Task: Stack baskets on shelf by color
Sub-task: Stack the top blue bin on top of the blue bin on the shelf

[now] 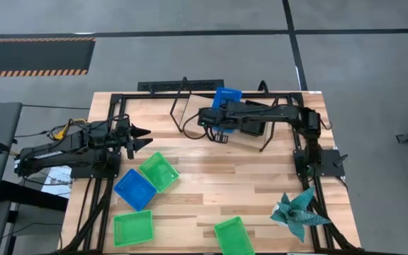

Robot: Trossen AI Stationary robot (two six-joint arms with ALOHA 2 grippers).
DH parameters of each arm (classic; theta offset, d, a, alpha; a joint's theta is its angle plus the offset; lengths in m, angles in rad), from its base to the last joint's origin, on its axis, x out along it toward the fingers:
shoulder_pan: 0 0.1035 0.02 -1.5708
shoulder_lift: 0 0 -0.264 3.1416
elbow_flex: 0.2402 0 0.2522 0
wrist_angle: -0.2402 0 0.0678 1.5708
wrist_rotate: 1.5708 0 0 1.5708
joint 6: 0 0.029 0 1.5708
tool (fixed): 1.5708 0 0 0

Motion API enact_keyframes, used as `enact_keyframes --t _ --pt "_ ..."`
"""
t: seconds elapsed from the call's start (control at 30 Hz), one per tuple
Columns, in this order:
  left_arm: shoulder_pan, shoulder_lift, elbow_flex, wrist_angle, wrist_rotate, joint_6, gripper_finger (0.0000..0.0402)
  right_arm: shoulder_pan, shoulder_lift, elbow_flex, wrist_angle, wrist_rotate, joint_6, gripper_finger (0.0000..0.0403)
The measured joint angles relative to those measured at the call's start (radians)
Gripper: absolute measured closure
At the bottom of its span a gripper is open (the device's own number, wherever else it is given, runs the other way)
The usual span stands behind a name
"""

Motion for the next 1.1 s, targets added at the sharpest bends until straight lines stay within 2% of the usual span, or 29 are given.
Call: enact_keyframes --t 0.4,0.63,1.1 --pt "0.0 0.0 0.0 0.0 0.0 0.0 0.0175 0.025 -0.024 0.001 -0.033 -0.008 0.002 0.0398" --pt "0.0 0.0 0.0 0.001 0.0 0.0 0.0175 0.063 -0.04 0.001 -0.036 0.066 0.002 0.0399" --pt "0.0 0.0 0.0 0.001 0.0 0.0 0.0175 0.092 -0.046 0.001 -0.056 0.006 0.036 0.0394"
